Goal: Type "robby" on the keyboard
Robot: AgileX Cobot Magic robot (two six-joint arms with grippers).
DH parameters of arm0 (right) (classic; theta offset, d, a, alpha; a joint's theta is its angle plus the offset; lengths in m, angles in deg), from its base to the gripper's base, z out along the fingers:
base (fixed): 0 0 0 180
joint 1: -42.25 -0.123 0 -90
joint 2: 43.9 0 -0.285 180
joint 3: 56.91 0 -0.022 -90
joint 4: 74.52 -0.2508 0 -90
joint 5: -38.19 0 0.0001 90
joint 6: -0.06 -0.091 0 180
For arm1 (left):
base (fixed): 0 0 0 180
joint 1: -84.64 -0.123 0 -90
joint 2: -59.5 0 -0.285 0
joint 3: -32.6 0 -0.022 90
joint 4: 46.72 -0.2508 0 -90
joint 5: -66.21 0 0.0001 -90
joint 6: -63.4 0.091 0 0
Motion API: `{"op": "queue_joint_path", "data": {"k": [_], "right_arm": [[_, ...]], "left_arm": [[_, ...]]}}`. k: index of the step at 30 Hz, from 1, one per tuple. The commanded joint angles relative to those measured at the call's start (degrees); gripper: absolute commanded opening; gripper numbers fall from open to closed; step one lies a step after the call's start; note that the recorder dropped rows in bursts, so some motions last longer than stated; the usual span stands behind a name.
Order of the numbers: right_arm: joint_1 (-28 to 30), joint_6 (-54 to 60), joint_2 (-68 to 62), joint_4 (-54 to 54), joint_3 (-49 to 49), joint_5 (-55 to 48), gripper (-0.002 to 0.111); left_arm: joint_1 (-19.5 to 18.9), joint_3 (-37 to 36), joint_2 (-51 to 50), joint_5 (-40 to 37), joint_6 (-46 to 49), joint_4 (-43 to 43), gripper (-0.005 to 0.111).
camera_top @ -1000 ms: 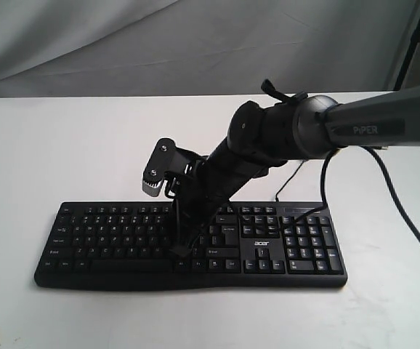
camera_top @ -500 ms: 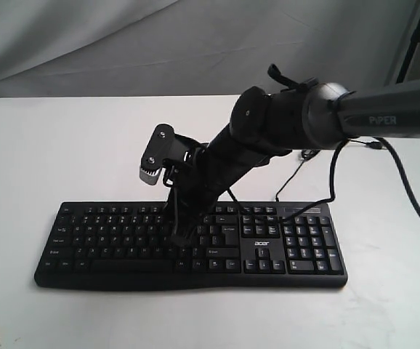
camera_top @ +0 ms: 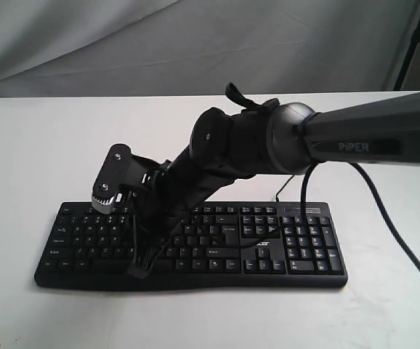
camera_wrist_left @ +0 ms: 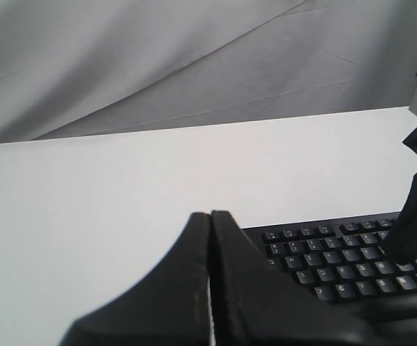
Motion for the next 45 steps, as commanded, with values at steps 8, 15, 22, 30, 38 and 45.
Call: {"op": "queue_joint_path", "data": {"k": [8,15,22,30,38,45], "right_arm": [[-0.39,-0.76,-1.01,-1.41,-0.32,1.06,0.0],[-0.39,-0.31,-2.39,-1.9,-1.59,0.6,0.0],[-1.37,-0.04,-2.66,-2.12,-1.59,1.95,0.0],[-1.38,-0.15,-3.18,-1.97,-1.59,2.96,0.0],[-1.38,-0.15,-4.45,-2.17,-1.59,3.19,0.0],[-1.38,-0.15,-4.43,-1.97,-1.59,3.19,0.0]], "left_arm": [[0.36,-0.25,0.2,0.31,-0.16,-0.27,0.0],[0.36,-0.25,0.2,0.31,-0.16,-0.27,0.0],[0.36,-0.25,0.2,0.31,-0.16,-0.27,0.0],[0.36,-0.25,0.2,0.31,-0.16,-0.27,0.0],[0.36,-0.25,0.2,0.31,-0.16,-0.27,0.0],[0.36,-0.25,0.2,0.31,-0.16,-0.27,0.0]]}}
